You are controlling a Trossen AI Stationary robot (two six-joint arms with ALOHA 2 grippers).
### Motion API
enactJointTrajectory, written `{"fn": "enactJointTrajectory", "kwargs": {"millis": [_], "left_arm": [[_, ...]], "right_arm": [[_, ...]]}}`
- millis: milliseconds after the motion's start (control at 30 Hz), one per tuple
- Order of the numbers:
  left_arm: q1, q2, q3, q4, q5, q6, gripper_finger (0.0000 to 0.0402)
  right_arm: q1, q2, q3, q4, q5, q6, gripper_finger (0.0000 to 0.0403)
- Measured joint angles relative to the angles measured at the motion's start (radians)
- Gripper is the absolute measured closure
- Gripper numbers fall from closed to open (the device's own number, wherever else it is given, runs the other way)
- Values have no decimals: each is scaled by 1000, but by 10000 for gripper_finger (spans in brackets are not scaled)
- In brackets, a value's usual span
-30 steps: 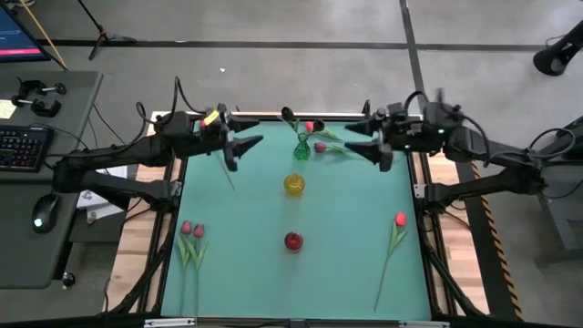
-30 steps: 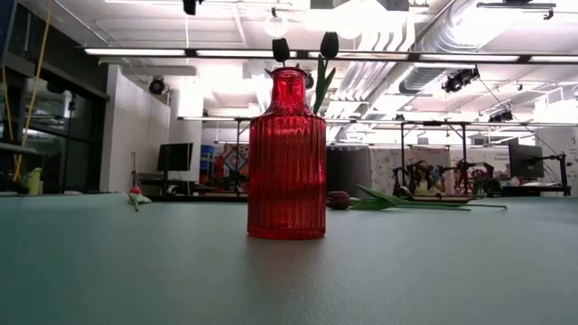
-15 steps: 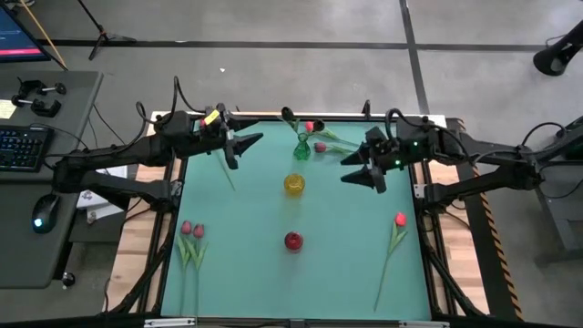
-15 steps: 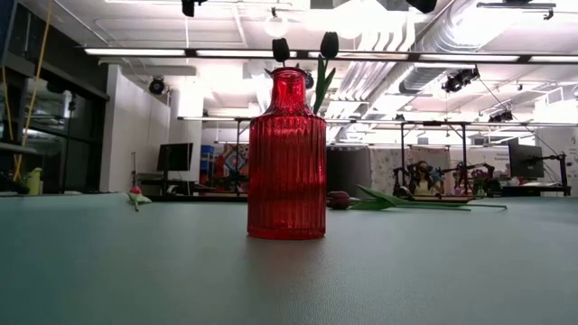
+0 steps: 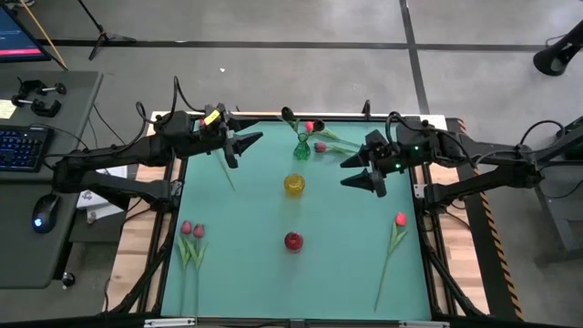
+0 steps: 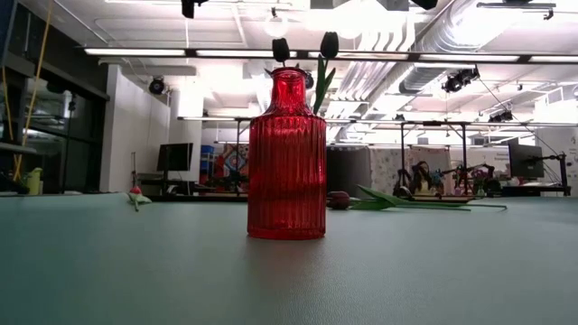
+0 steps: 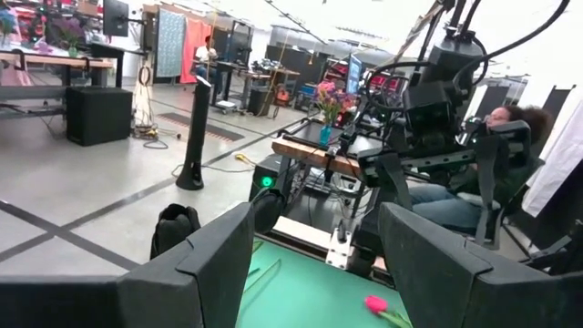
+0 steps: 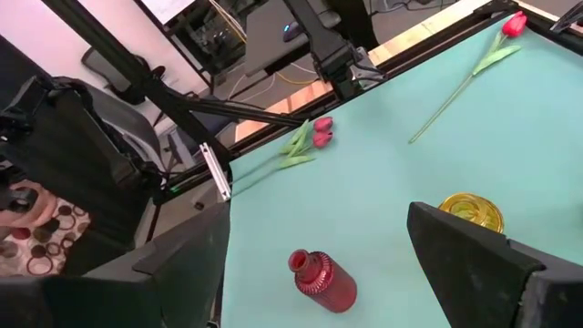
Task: Sort flowers into vase by color
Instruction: Put the top left pink flower into the red flower vase
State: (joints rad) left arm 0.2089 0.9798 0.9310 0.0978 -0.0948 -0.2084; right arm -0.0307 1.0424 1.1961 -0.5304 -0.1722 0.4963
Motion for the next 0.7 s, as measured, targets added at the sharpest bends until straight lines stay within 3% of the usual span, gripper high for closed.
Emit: {"fn": "enactJointTrajectory", "kwargs": {"millis": [700], "left_arm": [[0,0,0,-71,-22,-38,177]], "right_arm": [[0,0,0,0,19,-4,78]]}}
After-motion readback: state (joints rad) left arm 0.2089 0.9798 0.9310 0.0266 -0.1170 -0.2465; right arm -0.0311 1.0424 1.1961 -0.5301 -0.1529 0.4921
